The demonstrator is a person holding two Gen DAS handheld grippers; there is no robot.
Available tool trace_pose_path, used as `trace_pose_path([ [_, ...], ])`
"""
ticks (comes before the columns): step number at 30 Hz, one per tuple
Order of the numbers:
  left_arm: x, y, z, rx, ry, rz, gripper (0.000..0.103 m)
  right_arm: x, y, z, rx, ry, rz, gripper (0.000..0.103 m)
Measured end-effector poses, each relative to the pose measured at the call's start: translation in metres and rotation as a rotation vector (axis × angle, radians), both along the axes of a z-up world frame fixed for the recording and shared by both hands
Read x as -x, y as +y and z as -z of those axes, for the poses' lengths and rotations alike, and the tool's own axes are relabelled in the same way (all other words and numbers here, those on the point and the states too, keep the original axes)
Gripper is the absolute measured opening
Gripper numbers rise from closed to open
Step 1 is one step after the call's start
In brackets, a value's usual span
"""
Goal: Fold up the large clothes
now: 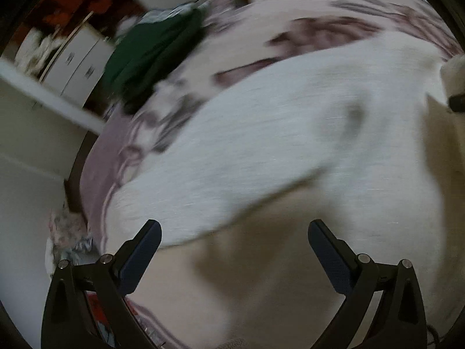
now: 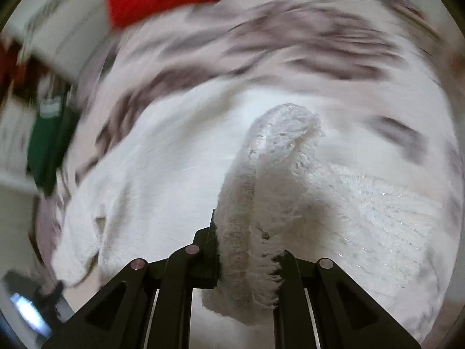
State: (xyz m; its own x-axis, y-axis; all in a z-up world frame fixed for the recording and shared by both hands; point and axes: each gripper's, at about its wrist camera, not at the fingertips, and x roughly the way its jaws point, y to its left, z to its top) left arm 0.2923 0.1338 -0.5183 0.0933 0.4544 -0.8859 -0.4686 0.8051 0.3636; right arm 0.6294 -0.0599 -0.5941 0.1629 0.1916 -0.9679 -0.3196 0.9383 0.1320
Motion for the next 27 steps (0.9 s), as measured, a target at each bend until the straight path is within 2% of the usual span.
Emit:
trace_pose_path([
  [2, 0.012, 0.032, 0.005, 0.009, -0.007, -0.043, 0.103, 0.001, 0.046, 0.038, 0.073, 0.028, -0.054, 0.013],
  [4, 0.023, 0.047, 0.007, 0.028, -0.015, -0.067, 0.103, 0.006, 0.075, 0.061, 0.118, 0.056, -0.081, 0.017],
  [5, 0.033, 0.058, 0.008, 0.055, -0.017, -0.087, 0.103, 0.011, 0.084, 0.069, 0.117, 0.076, -0.091, 0.027],
  [7, 0.049, 0.074, 0.01, 0.111, -0.028, -0.13, 0.103, 0.024, 0.083, 0.065, 0.042, 0.102, -0.097, 0.037],
  [8, 0.058, 0.083, 0.011, 0.144, -0.032, -0.154, 0.103, 0.035, 0.074, 0.057, -0.029, 0.129, -0.087, 0.051],
  [9, 0.065, 0.088, 0.012, 0.175, -0.034, -0.173, 0.103, 0.044, 0.064, 0.048, -0.086, 0.149, -0.07, 0.059],
  [11, 0.082, 0.102, 0.018, 0.249, -0.038, -0.223, 0.103, 0.071, 0.024, 0.024, -0.162, 0.142, 0.01, 0.061],
  [13, 0.095, 0.112, 0.024, 0.287, -0.043, -0.254, 0.103, 0.095, -0.026, 0.007, -0.143, 0.127, 0.128, 0.061],
  [16, 0.104, 0.122, 0.04, 0.295, -0.013, -0.276, 0.103, 0.122, -0.109, -0.003, -0.081, 0.105, 0.295, 0.061],
  [20, 0.099, 0.129, 0.052, 0.308, -0.014, -0.261, 0.103, 0.16, -0.236, 0.042, -0.022, 0.242, 0.557, 0.061],
  [21, 0.096, 0.129, 0.054, 0.314, -0.017, -0.255, 0.103, 0.164, -0.259, 0.05, 0.042, 0.225, 0.607, 0.06],
  [22, 0.094, 0.128, 0.057, 0.322, -0.017, -0.25, 0.103, 0.172, -0.288, 0.056, 0.162, 0.161, 0.667, 0.06],
  [23, 0.093, 0.131, 0.06, 0.342, -0.019, -0.247, 0.103, 0.174, -0.308, 0.058, 0.2, 0.121, 0.701, 0.059],
  [24, 0.091, 0.132, 0.063, 0.36, -0.022, -0.253, 0.103, 0.178, -0.332, 0.064, 0.197, 0.108, 0.751, 0.058],
  [25, 0.091, 0.132, 0.065, 0.378, -0.025, -0.263, 0.103, 0.183, -0.344, 0.071, 0.165, 0.131, 0.795, 0.058],
  [27, 0.09, 0.141, 0.073, 0.439, -0.037, -0.305, 0.103, 0.194, -0.351, 0.074, 0.167, 0.141, 0.813, 0.058],
])
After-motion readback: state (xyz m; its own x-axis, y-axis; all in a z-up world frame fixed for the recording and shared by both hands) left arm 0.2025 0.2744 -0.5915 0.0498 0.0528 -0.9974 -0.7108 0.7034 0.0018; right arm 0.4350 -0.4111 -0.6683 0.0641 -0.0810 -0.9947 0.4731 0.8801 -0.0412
